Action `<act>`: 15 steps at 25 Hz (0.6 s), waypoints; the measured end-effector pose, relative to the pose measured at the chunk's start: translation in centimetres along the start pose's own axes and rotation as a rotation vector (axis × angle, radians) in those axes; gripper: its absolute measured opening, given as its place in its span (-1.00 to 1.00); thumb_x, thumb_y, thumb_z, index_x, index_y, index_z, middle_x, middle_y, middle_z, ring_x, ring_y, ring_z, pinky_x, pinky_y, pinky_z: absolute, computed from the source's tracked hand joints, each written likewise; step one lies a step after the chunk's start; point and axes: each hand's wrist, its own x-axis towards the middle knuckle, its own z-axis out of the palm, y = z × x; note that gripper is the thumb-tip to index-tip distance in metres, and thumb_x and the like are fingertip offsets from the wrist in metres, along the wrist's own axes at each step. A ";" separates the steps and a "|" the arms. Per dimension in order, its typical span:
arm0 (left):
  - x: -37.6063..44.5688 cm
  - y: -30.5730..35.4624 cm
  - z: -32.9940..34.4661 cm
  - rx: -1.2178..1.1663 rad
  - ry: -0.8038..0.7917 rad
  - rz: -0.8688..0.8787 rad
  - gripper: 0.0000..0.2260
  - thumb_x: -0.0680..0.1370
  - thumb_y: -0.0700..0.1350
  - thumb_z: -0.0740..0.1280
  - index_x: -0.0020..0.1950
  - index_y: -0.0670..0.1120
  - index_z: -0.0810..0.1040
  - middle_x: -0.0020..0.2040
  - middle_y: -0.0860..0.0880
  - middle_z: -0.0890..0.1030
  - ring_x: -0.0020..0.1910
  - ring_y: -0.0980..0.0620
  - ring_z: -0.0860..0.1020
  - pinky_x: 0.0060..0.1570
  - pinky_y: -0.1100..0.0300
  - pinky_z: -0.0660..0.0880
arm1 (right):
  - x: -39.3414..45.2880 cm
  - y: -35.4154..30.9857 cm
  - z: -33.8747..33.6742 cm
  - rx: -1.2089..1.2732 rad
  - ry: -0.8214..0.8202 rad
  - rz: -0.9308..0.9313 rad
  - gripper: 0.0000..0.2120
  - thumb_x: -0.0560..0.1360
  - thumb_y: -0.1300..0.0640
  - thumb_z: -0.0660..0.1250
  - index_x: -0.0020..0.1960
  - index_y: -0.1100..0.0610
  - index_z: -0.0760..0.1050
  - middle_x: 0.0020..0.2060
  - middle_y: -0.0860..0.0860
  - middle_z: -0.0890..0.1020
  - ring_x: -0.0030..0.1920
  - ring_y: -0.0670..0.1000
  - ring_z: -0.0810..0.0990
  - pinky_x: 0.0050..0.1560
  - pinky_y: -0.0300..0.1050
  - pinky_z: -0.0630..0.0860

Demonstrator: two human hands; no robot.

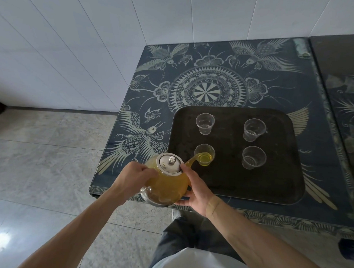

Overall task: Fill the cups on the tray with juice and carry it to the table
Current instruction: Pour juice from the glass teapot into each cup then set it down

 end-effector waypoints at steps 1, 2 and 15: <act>0.1 -0.1 0.0 -0.001 0.005 0.000 -0.64 0.49 -0.10 0.39 -0.21 -0.45 0.54 -0.38 -0.14 0.33 -0.45 0.03 0.29 -0.40 0.16 0.29 | 0.0 0.0 0.0 0.003 -0.002 -0.005 -0.26 0.36 -0.37 0.40 0.43 -0.10 0.34 0.26 0.11 0.56 0.26 0.25 0.56 0.32 0.38 0.49; 0.1 -0.1 0.0 0.001 0.010 0.002 -0.63 0.49 -0.10 0.39 -0.17 -0.46 0.55 -0.38 -0.14 0.34 -0.44 0.03 0.30 -0.40 0.17 0.30 | 0.0 0.0 0.0 0.005 -0.003 -0.008 -0.28 0.38 -0.36 0.39 0.44 -0.10 0.34 0.27 0.11 0.56 0.27 0.25 0.56 0.32 0.38 0.49; -0.2 0.1 -0.1 -0.005 -0.001 -0.001 -0.72 0.48 -0.12 0.40 -0.39 -0.19 0.49 -0.50 -0.02 0.29 -0.52 0.08 0.25 -0.43 0.19 0.26 | -0.3 -0.1 0.0 -0.018 -0.017 -0.018 -0.15 0.24 -0.40 0.43 0.44 -0.10 0.35 0.28 0.11 0.57 0.27 0.25 0.56 0.32 0.39 0.49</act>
